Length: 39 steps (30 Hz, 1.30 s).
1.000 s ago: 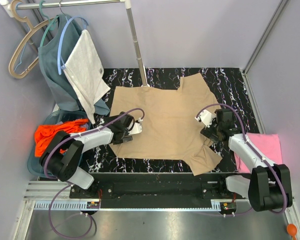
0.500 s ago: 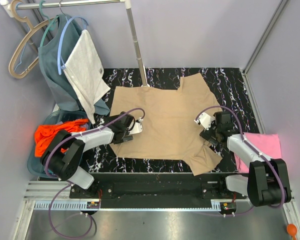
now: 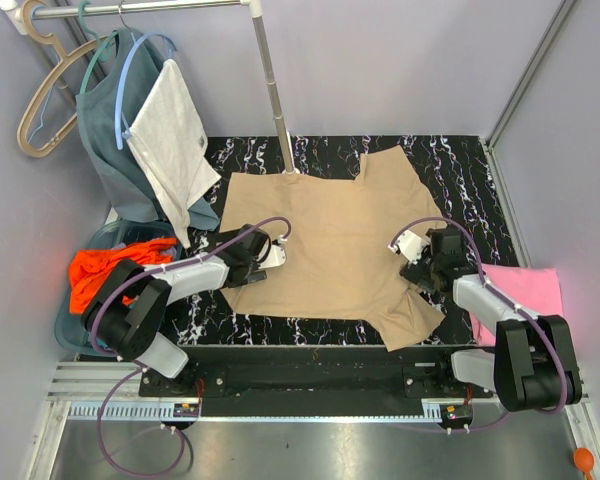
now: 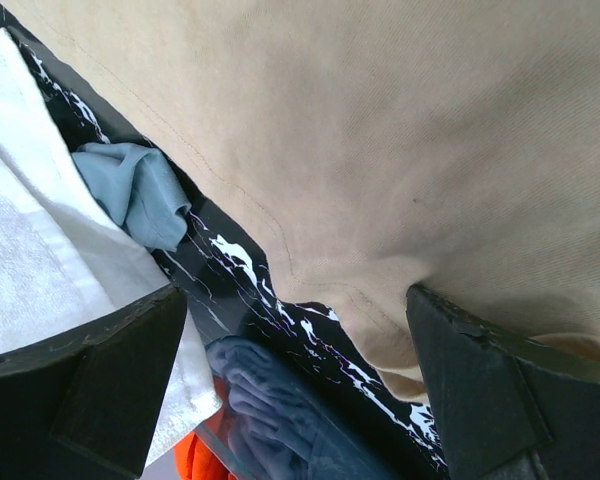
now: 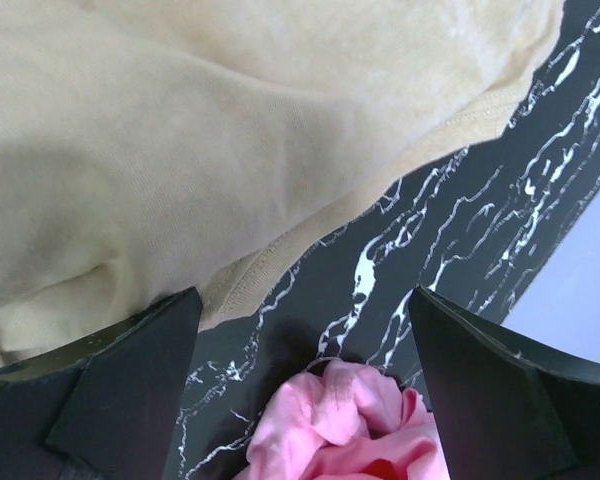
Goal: Fold and stack the t-shirts
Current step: Flatten the tshirt out
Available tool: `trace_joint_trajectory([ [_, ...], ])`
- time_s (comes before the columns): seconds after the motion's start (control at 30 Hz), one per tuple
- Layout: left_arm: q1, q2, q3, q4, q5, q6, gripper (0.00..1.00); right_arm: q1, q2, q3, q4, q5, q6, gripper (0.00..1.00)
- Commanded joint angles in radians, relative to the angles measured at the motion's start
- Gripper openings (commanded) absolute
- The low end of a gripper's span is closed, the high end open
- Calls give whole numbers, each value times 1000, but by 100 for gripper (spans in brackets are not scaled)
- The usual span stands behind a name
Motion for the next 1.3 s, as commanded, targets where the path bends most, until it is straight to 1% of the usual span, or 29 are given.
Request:
trace_joint_trajectory([
  [0.0,0,3,-39,21,20,-9,99,-22,-41,-63,-35,44,-62,95],
  [0.17,0,-14,-59,18,17,-4,99,-38,-113,-89,-77,56,-104,95],
  [0.27,0,-26,-65,18,14,1,99,-50,-130,-98,-89,64,-128,95],
  [0.5,0,-55,-80,12,10,7,99,-107,-99,-49,-87,61,-173,95],
  [0.57,0,-65,-91,13,5,11,99,-155,-93,-39,-89,57,-191,95],
  [0.8,0,-77,-125,26,-7,33,99,-211,-98,-36,-89,54,-239,95],
  [1.1,0,-65,-116,36,-6,37,99,-242,-111,-16,-100,57,-266,95],
  [1.27,-2,-63,-77,13,1,33,99,-242,-133,64,-173,44,-253,95],
])
